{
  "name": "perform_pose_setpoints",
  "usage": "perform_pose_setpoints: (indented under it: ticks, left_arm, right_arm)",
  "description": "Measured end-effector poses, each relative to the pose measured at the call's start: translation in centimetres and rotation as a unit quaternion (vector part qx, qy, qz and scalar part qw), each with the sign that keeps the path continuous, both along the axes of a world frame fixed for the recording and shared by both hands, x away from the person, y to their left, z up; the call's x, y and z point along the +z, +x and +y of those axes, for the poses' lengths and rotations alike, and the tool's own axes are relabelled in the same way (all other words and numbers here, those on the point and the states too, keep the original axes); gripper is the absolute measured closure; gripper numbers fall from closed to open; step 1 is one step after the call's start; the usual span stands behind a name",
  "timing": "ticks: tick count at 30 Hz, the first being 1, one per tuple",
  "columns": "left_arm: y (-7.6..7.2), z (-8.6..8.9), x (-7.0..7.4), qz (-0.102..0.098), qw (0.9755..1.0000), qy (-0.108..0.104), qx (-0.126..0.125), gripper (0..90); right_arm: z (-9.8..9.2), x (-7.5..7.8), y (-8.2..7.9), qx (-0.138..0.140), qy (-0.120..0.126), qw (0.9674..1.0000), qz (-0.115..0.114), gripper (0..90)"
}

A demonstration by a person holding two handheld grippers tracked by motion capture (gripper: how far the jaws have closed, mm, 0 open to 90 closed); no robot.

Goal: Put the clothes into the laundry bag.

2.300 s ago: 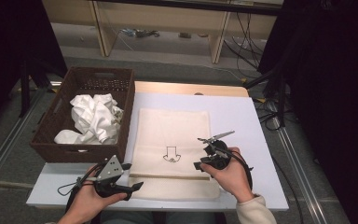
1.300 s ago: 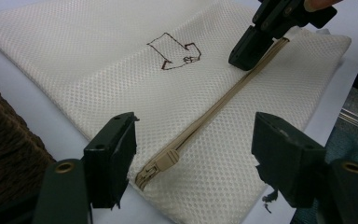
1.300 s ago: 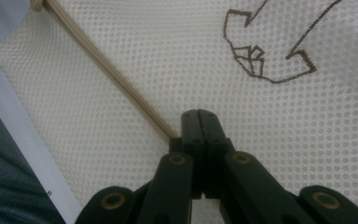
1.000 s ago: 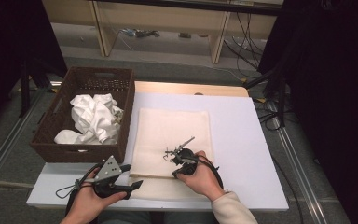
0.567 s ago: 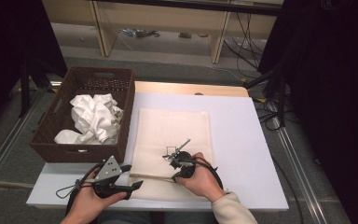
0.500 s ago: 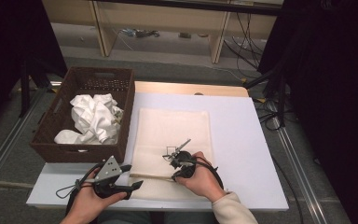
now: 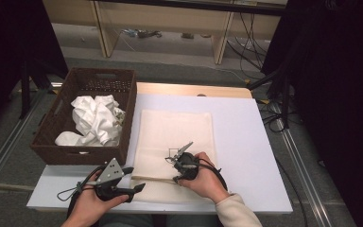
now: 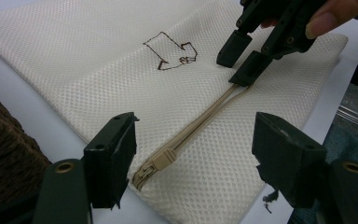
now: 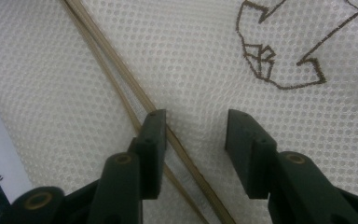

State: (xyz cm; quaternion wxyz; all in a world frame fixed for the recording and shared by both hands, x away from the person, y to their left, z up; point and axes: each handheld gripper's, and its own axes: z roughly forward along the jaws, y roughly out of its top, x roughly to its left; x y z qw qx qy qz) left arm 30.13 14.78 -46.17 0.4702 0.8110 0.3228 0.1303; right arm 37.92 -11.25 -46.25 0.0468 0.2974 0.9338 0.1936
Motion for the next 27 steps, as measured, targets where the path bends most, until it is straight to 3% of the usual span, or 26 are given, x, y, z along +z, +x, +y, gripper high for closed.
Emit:
perform_pose_setpoints:
  ticks: [1, 2, 7, 11, 12, 14, 19, 24, 27]
  left_arm:
    - [0.0, 0.0, 0.1, 0.001, 1.0, 0.004, 0.0, 30.1]
    - [0.0, 0.0, 0.0, -0.002, 1.0, -0.001, 0.001, 29.7]
    - [-0.1, 0.0, 0.1, 0.004, 1.0, 0.002, 0.006, 29.3]
    - [-0.1, -0.1, 0.1, 0.007, 0.9999, -0.003, 0.009, 28.9]
    - [0.0, -0.1, 0.0, 0.009, 0.9999, -0.006, 0.004, 28.9]
    - [-0.1, -0.2, 0.0, 0.011, 0.9999, -0.006, 0.005, 29.1]
    - [0.0, -0.2, 0.1, -0.003, 1.0, 0.004, -0.003, 28.5]
    - [-0.1, -0.2, 0.2, -0.002, 1.0, -0.004, 0.007, 28.5]
    - [-0.1, -0.1, 0.4, -0.01, 0.9999, 0.007, 0.008, 27.7]
  right_arm:
    - [0.0, 0.0, 0.0, 0.0, 0.0, 1.0, 0.0, 65.6]
    - [-0.1, -0.1, 0.1, -0.004, -0.005, 1.0, -0.007, 71.3]
    - [-0.2, -0.1, 0.2, -0.011, -0.003, 0.9999, -0.005, 74.2]
    - [-0.3, -0.1, 0.4, 0.0, -0.005, 0.9999, -0.016, 79.5]
    - [-0.3, -0.1, 0.4, -0.014, -0.002, 0.9998, -0.011, 82.5]
    - [-0.4, -0.1, 0.4, -0.014, -0.003, 0.9998, -0.012, 83.3]
    - [-0.3, -0.1, 0.4, -0.018, -0.004, 0.9997, -0.019, 88.0]
    - [-0.5, 0.7, 0.3, -0.031, 0.008, 0.999, -0.031, 88.6]
    - [-0.8, 1.8, 0.3, -0.038, 0.028, 0.9976, -0.052, 88.7]
